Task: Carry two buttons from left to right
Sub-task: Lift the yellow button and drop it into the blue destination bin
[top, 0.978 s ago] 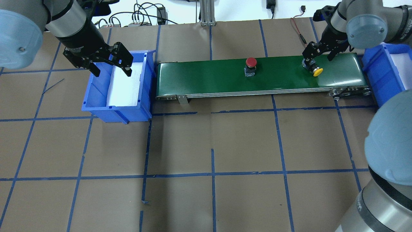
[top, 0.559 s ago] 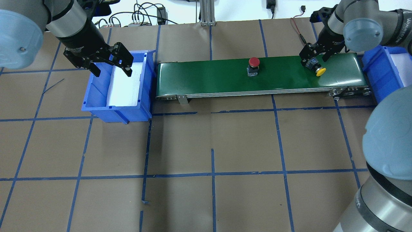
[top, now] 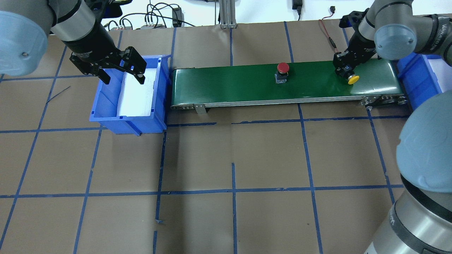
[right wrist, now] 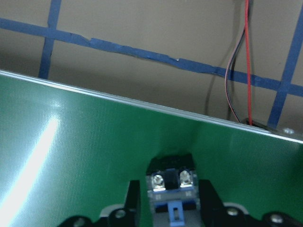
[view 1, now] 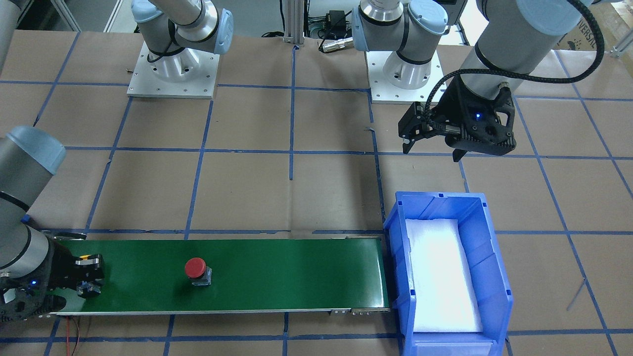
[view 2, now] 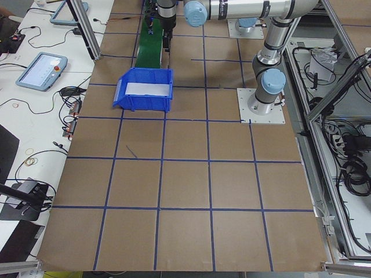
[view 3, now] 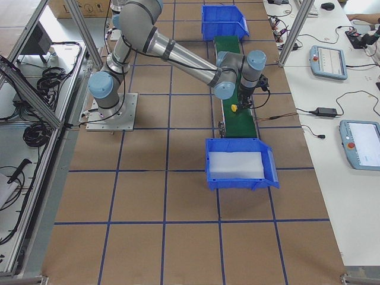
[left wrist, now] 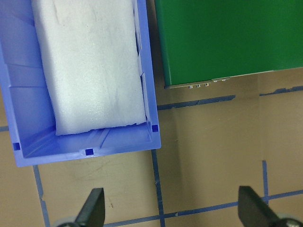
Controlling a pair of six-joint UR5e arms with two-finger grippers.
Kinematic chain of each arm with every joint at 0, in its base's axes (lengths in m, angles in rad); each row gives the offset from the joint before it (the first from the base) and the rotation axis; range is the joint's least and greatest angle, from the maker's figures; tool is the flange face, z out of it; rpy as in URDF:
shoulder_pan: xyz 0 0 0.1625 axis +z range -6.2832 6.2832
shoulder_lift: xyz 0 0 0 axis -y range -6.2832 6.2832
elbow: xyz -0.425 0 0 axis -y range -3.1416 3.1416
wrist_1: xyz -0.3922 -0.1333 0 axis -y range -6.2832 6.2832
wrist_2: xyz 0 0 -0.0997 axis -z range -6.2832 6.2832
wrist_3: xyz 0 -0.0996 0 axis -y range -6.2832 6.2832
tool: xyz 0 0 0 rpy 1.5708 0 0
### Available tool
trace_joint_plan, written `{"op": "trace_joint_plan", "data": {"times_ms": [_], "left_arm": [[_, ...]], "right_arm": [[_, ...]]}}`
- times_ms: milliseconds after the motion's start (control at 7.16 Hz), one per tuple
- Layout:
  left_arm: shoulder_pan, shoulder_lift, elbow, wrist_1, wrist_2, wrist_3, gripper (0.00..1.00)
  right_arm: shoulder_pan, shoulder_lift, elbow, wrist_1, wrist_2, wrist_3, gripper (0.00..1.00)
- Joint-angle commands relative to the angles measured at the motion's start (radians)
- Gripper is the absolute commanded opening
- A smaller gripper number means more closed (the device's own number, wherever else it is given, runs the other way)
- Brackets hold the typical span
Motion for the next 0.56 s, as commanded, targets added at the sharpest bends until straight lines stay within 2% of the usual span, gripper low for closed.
{"op": "trace_joint_plan", "data": {"times_ms": [0,140,279,419], "left_arm": [[0.0,-0.001,0.0,0.0,0.0,0.0,1.0],[0.0,-0.001,-0.001,0.0,0.0,0.0,1.0],[0.0,-0.001,-0.001,0.002,0.0,-0.002,1.0],[0.0,-0.001,-0.001,0.002,-0.002,0.0,1.0]], "right_arm": [[-0.008,-0.029,-0.047,-0.019,-0.106,-0.001,0.03],[-0.03,-0.037,-0.091,-0.017,-0.108,-0.002,0.04],[-0.102,-0.046,-0.123,-0.007,-0.103,-0.022,0.05],[-0.221,-0.054,-0.144,0.028,-0.088,-0.042,0.06]]}}
